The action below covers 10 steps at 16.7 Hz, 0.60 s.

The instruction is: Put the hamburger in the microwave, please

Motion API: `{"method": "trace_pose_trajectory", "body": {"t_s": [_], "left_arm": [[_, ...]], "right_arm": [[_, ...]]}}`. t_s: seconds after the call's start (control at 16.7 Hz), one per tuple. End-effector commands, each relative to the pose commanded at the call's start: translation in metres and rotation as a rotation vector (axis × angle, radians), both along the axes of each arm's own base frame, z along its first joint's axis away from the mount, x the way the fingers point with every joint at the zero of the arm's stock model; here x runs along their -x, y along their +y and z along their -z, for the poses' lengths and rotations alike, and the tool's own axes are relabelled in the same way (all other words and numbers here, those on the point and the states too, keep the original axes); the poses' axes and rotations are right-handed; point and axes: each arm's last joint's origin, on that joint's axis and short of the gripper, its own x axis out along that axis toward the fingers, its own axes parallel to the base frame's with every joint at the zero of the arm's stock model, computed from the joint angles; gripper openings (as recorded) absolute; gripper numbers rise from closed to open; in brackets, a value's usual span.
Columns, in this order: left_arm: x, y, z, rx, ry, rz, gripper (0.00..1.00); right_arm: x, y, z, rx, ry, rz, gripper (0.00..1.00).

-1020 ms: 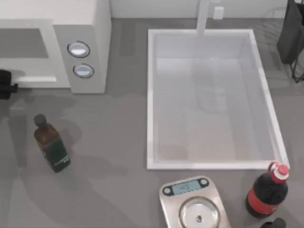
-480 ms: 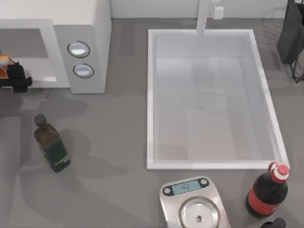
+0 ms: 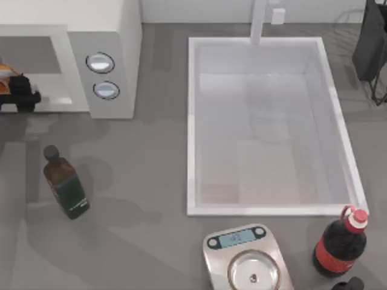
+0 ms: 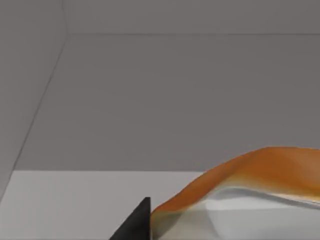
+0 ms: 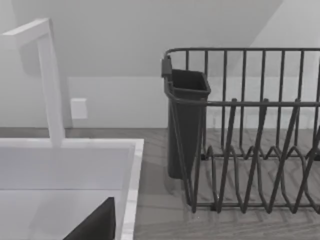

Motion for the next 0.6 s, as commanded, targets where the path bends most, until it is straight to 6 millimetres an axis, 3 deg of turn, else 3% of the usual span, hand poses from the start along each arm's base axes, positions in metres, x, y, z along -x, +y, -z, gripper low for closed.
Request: {"method": "trace_pose_trajectory", "body": {"t_s": [0.6], "left_arm": [[-0.108,-0.005,0.007,0.001,-0.023,0.02,0.0]], "right_arm": [[0.0,0.0,0.0,0.0,0.0,0.0,1.0]]}}
